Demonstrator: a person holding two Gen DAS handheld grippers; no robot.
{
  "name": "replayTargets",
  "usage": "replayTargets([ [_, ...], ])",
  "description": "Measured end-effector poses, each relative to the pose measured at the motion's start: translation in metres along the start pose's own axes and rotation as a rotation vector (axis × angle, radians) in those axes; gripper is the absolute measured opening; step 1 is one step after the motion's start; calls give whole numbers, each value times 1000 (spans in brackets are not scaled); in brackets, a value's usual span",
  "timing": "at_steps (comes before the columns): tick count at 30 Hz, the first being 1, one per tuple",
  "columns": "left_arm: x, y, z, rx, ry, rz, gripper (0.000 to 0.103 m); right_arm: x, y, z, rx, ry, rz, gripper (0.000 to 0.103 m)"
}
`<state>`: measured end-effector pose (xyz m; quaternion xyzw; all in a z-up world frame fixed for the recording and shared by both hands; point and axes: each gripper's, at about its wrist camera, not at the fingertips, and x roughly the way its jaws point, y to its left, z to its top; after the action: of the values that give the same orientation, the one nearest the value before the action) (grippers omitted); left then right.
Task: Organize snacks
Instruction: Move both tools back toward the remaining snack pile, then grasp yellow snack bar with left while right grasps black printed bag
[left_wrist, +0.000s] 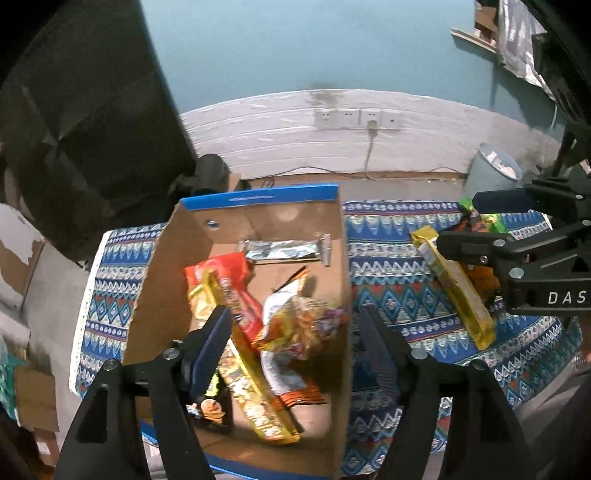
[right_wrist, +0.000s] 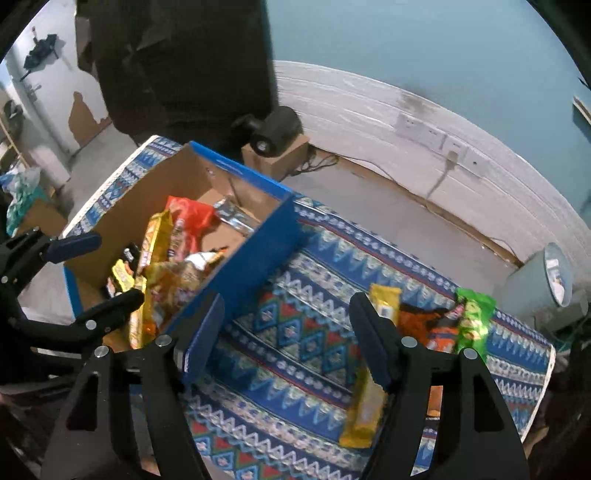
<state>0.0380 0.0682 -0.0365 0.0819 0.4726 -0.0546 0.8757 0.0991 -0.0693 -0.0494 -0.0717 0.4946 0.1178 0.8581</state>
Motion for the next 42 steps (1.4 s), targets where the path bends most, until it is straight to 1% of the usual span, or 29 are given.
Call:
replayTargets([
  [1,0,-5,1,6,-1,-2,79,-2,-5,-2,7,0,-3,71],
  [4,0,-19,4,30,3,-6,79,-9,-19,-12,23,-2,-19,74],
  [8,3,-37,7,56,17,-21,80,-16,-38,-26,36,-5,-46,75],
  [19,29,-95,11,82,117,-111,80,-30,-104,-69,133,11,-85,75],
  [24,45,-119,13,104,149,-91,80,-38,-134,-83,181,9,-106,75],
  [28,55,-134,16,110,174,-101,80,-42,-163,-97,229,11,-129,75],
  [36,80,-159,24,94,229,-134,80,-32,-213,-121,341,45,-162,75],
  [42,108,-173,29,51,273,-156,80,-4,-236,-133,390,101,-166,75],
])
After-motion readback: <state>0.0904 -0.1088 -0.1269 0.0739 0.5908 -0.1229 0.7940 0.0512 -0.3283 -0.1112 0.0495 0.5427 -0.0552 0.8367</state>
